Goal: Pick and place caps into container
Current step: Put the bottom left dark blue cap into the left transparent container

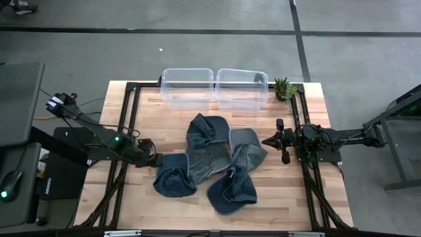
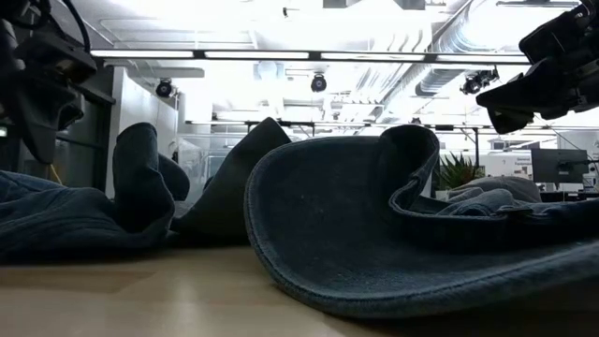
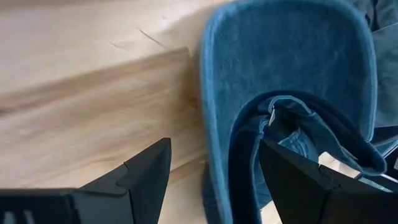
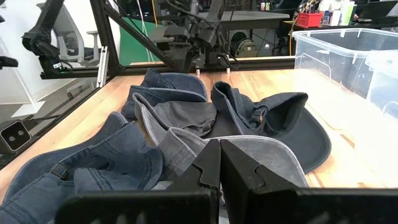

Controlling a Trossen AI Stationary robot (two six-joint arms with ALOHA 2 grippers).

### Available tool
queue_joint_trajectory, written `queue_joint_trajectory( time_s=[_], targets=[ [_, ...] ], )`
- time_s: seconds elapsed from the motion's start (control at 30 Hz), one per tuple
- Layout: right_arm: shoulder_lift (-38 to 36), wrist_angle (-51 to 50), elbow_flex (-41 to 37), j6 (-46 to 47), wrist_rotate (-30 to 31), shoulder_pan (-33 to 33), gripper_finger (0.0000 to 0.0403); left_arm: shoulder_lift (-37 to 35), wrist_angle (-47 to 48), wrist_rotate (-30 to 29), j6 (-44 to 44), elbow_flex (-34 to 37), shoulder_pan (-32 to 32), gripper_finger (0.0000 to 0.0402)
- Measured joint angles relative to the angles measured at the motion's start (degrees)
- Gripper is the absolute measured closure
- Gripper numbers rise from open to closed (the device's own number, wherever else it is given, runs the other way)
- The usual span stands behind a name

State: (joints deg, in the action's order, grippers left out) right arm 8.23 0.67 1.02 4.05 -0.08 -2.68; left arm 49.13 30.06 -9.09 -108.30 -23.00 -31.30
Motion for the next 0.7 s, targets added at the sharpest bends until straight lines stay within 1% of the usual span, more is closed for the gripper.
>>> queue_joint_trajectory(
  time_s=[0.13,0.37,0.53,0.7],
  targets=[
    [0.0,0.0,0.01,0.0,0.0,0.0,0.0402,6.74,-6.85,0.73,-0.23,0.0,0.12,0.0161],
    [0.02,0.0,0.02,0.0,0.0,0.02,0.0402,15.44,-13.97,2.93,-2.98,0.0,0.12,0.0161],
    [0.0,-0.01,0.02,0.0,0.0,0.0,0.0402,16.51,-17.3,4.8,-2.8,0.0,0.15,0.0161],
    [0.02,0.0,0.02,0.0,0.0,0.0,0.0402,15.71,-17.48,9.17,-0.47,0.0,0.15,0.0161]
  ],
)
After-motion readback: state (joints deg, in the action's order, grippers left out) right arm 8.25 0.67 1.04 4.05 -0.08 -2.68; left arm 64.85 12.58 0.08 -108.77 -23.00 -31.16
